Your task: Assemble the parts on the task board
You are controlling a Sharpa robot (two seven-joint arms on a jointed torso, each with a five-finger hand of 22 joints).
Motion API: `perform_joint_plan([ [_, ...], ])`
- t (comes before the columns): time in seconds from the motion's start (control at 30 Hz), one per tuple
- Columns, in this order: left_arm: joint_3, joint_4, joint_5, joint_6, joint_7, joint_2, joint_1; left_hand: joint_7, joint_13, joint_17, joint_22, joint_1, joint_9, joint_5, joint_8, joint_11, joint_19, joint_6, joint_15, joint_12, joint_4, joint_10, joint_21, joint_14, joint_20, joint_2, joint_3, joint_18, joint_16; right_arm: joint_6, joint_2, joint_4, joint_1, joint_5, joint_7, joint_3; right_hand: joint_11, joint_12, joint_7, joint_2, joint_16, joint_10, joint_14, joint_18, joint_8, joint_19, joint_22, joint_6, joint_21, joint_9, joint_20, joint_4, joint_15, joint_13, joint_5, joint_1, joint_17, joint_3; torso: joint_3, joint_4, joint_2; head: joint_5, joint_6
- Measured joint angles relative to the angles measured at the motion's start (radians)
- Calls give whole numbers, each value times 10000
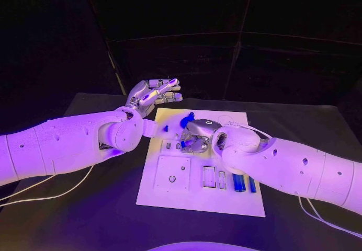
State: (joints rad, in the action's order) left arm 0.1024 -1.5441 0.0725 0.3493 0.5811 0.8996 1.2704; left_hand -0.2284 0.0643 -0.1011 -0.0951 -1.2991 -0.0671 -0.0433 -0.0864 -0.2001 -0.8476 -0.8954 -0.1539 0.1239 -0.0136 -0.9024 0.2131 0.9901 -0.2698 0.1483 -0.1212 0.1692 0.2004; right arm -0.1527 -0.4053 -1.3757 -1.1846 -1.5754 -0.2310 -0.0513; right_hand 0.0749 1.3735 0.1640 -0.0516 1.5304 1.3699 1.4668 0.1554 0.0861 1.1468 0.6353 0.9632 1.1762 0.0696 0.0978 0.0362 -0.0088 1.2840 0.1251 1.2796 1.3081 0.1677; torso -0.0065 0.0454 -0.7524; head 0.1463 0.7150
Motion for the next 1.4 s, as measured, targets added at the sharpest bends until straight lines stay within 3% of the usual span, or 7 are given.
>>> perform_joint_plan([
  [0.63,1,24,3,1,-1,-4,0,-46,0,-25,-3,0,1,0,0,81,-358,-135,75,2,28,-153,11,405,98,0,28,0,120,-940,-346,-424,123,-11,-71,-37,198,-457,184,-87,-26,-555,-35,-2,-145,-89,-166,-926,-87,-35,169,445,179,-667,-72,-86,-3,-647,6,0,2,-46,-9],
  [0.77,1,37,-21,9,-66,38,0,72,45,-243,-98,2,-7,0,-6,269,-996,-440,307,232,50,-676,294,1217,323,-2,5,0,481,-1499,-840,-897,136,147,370,-39,255,-471,224,-208,-63,-612,0,-2,-145,-182,-378,-1098,-204,-34,262,448,214,-714,65,35,-3,-705,12,1,12,-41,-11],
  [0.93,1,163,-346,7,-407,151,1,495,299,-1226,-567,300,-84,-68,-255,861,-2966,-1214,1104,787,0,-2284,1352,3835,1126,-181,-183,-2,1904,-2201,-1737,-1639,122,744,1451,-35,285,-470,281,-248,-64,-715,-35,-1,-145,-305,-553,-1223,-293,-34,304,510,249,-767,203,75,-3,-822,11,24,38,-11,-42],
  [1.0,1,234,-606,-7,-650,178,1,757,460,-2082,-871,343,-114,-68,-269,1171,-3898,-1476,1480,1020,-17,-3047,1972,4625,1486,-224,-210,-2,2997,-2366,-2057,-1878,66,1037,1843,-35,291,-512,295,-272,-113,-721,-14,0,-144,-349,-597,-1237,-314,-26,283,548,271,-798,251,99,-3,-915,10,30,61,-7,-46],
  [1.23,1,235,-2489,-78,-2319,498,30,1088,1635,-10223,-2161,488,-201,-115,-501,1611,-4830,-1797,1864,2212,26,-4153,3970,4753,1973,-369,-251,-3,10521,-2516,-3260,-2363,-295,2467,2844,-11,301,-647,296,-186,-181,-950,1,-1,-47,-516,-840,-1237,-468,-7,306,574,285,-987,477,281,-4,-996,37,42,183,-46,20],
  [1.33,1,194,-3446,-250,-3331,583,88,1247,2737,-11872,-4373,718,-393,-115,-876,1793,-5183,-1951,2023,3557,-74,-4325,6020,4763,2167,-469,-406,-118,12355,-2491,-3766,-2350,-448,3228,3071,-12,286,-647,296,-161,-181,-966,0,-1,-20,-516,-881,-1237,-496,8,306,600,285,-1011,528,319,-5,-1022,58,38,245,-92,53],
  [1.4,1,163,-4027,-407,-3994,599,140,1344,5910,-12051,-7378,746,-659,-125,-1321,1979,-5744,-2167,2096,6734,-107,-4783,8454,4769,2265,-442,-438,-536,13458,-2473,-3990,-2258,-547,3668,3168,-12,286,-647,296,-152,-181,-966,1,-2,41,-516,-881,-1237,-496,8,306,628,285,-1011,590,328,-4,-1050,73,30,294,-107,81],
])
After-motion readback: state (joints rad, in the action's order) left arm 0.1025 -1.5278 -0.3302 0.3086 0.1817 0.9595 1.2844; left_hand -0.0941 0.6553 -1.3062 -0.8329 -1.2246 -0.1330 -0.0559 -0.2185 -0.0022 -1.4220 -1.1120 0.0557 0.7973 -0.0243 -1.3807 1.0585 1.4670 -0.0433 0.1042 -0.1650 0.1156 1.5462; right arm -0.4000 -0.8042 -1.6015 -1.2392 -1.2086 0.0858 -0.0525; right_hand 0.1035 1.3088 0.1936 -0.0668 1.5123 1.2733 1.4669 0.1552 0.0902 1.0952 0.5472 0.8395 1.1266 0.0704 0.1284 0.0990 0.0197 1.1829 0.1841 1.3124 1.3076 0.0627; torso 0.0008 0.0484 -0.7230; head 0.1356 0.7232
